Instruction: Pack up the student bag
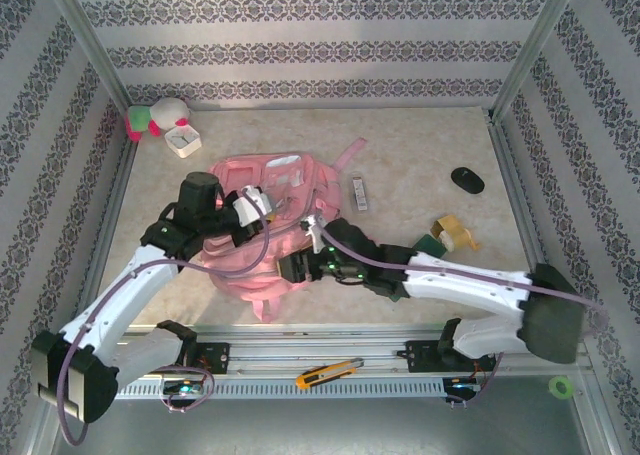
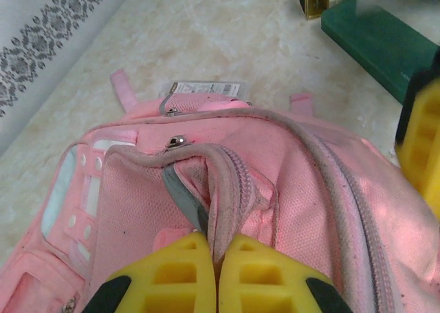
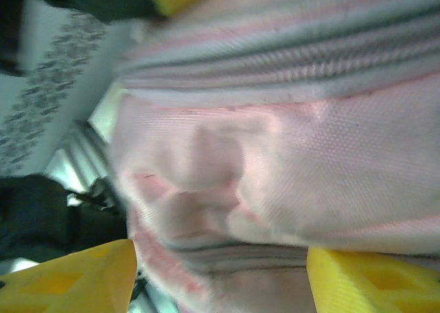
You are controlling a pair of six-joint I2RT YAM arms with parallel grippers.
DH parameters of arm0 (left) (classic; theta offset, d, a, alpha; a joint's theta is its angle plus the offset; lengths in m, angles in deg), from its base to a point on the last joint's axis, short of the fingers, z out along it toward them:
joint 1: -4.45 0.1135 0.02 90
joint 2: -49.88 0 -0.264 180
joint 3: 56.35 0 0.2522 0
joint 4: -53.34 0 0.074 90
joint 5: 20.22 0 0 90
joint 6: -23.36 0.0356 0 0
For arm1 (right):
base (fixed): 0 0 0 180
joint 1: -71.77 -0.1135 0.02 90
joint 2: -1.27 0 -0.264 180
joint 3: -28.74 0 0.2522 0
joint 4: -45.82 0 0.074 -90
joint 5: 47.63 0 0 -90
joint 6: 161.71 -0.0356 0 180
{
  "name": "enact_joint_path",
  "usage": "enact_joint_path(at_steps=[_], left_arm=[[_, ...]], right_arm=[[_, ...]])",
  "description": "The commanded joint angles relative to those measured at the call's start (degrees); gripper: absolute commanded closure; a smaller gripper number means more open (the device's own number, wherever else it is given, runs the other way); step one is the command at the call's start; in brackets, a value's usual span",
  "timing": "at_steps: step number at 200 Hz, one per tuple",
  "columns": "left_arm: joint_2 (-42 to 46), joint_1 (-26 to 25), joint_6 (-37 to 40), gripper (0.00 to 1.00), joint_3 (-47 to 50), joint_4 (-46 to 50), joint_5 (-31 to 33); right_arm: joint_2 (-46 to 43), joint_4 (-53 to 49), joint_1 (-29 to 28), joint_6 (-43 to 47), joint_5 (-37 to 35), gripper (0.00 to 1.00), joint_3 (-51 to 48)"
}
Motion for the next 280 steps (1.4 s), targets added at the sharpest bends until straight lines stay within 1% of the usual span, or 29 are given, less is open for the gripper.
enact_joint_path(at_steps=[1, 18, 34, 46, 49, 62, 83, 94, 105, 120, 134, 154, 164, 179, 198, 209, 227, 235, 252, 271, 280], left_arm=[[5.2, 1.3, 0.0, 1.0, 2.0, -9.9, -6.4], [7.1, 1.7, 0.6, 1.0, 4.5, -10.2, -8.8], [8.8, 1.8, 1.1, 1.0, 6.6, -11.3, -11.5], [9.9, 1.9, 1.2, 1.0, 7.8, -12.0, -13.4], [10.2, 1.9, 1.3, 1.0, 8.0, -12.1, -13.8], [11.2, 1.9, 1.8, 1.0, 8.6, -11.7, -14.6], [12.8, 1.9, 3.4, 1.0, 8.8, -9.5, -14.3], [13.6, 2.0, 3.6, 1.0, 9.2, -9.2, -13.8], [14.1, 1.9, 4.0, 1.0, 9.5, -8.7, -13.8], [14.1, 1.9, 4.8, 1.0, 9.3, -7.6, -13.8], [14.1, 1.9, 5.1, 1.0, 9.2, -7.5, -13.7], [13.9, 1.9, 5.2, 1.0, 8.8, -7.5, -13.6], [13.7, 1.9, 5.4, 1.0, 8.8, -7.5, -13.8], [13.5, 1.9, 5.5, 1.0, 8.9, -7.8, -14.2], [13.5, 1.9, 5.3, 1.0, 9.3, -8.4, -14.8], [13.6, 1.9, 5.0, 1.0, 9.4, -8.6, -15.0], [13.7, 1.9, 4.7, 1.0, 9.4, -8.9, -15.0], [13.6, 1.9, 4.6, 1.0, 9.5, -9.1, -15.1], [13.3, 1.9, 4.4, 1.0, 9.6, -9.6, -14.6], [13.0, 1.9, 4.3, 1.0, 9.7, -10.0, -13.1], [12.8, 2.0, 4.6, 1.0, 9.8, -10.1, -12.7]], right_arm=[[-7.6, -4.9, 5.7, 12.2, 8.2, 0.34, -1.5], [-10.1, -8.1, 13.2, 18.4, 16.7, 0.34, -0.8], [-9.2, -11.3, 21.1, 25.9, 24.0, 0.35, 1.6], [-6.8, -14.1, 24.7, 34.8, 27.9, 0.34, 4.0], [-5.8, -15.0, 25.5, 38.3, 29.0, 0.34, 4.9], [-1.3, -19.5, 27.5, 50.8, 32.1, 0.34, 8.4], [7.6, -26.7, 30.5, 68.8, 34.2, 0.33, 14.5], [12.7, -30.5, 32.0, 75.2, 34.5, 0.33, 18.3], [17.6, -34.1, 33.3, 79.5, 35.1, 0.33, 22.1], [23.3, -39.4, 33.6, 85.3, 35.6, 0.34, 26.9], [27.0, -42.5, 33.6, 87.5, 36.8, 0.34, 30.5], [31.5, -48.2, 33.8, 88.9, 42.4, 0.34, 35.0], [33.1, -49.8, 33.9, 88.4, 44.0, 0.35, 36.6], [35.0, -50.1, 34.0, 88.0, 45.0, 0.36, 38.1], [36.7, -47.3, 34.2, 86.6, 45.6, 0.4, 39.0], [37.9, -47.8, 34.3, 86.6, 47.1, 0.44, 40.5], [39.8, -49.2, 34.2, 86.5, 48.2, 0.46, 42.7], [40.4, -49.8, 34.3, 86.6, 48.3, 0.49, 43.3], [41.6, -54.7, 34.3, 88.9, 50.1, 0.56, 46.0], [41.9, -63.4, 34.3, 93.2, 52.1, 0.63, 48.6], [41.7, -67.5, 34.3, 95.4, 52.3, 0.65, 49.3]])
